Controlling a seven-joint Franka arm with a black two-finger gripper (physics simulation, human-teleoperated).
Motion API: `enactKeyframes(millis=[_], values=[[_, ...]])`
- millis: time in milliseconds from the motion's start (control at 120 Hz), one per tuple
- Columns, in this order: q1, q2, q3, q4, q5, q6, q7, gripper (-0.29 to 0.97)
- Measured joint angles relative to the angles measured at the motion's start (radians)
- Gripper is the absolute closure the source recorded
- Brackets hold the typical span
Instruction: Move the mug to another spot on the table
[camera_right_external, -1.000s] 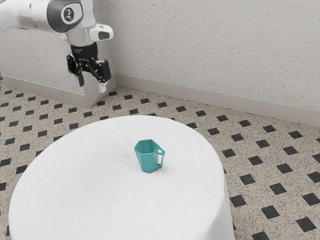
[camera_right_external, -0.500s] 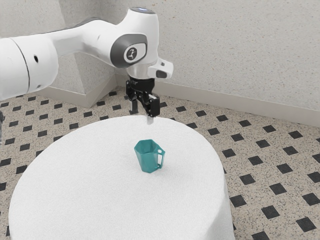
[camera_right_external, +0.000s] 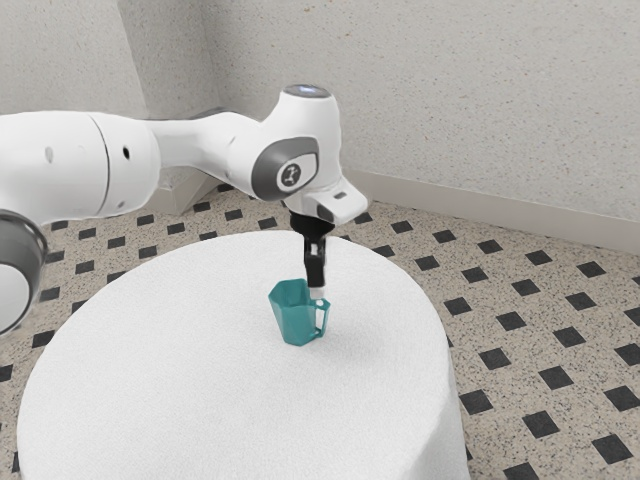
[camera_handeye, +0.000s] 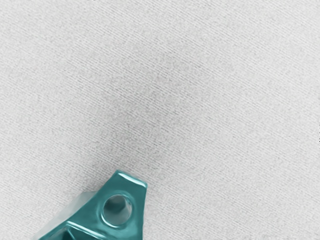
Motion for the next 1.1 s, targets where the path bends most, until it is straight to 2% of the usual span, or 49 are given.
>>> enactKeyframes(millis=[225, 575, 775, 1100], values=[[0.001, -0.026, -0.004, -0.121, 0.002, 0.146, 0.237, 0.02], [0.016, 0.031, -0.005, -0.080, 0.002, 0.197, 0.492, 0.02], [0.023, 0.049, -0.003, -0.079, -0.017, 0.207, 0.549, 0.02], [0.022, 0.069, 0.000, -0.064, -0.025, 0.210, 0.530, 0.02]])
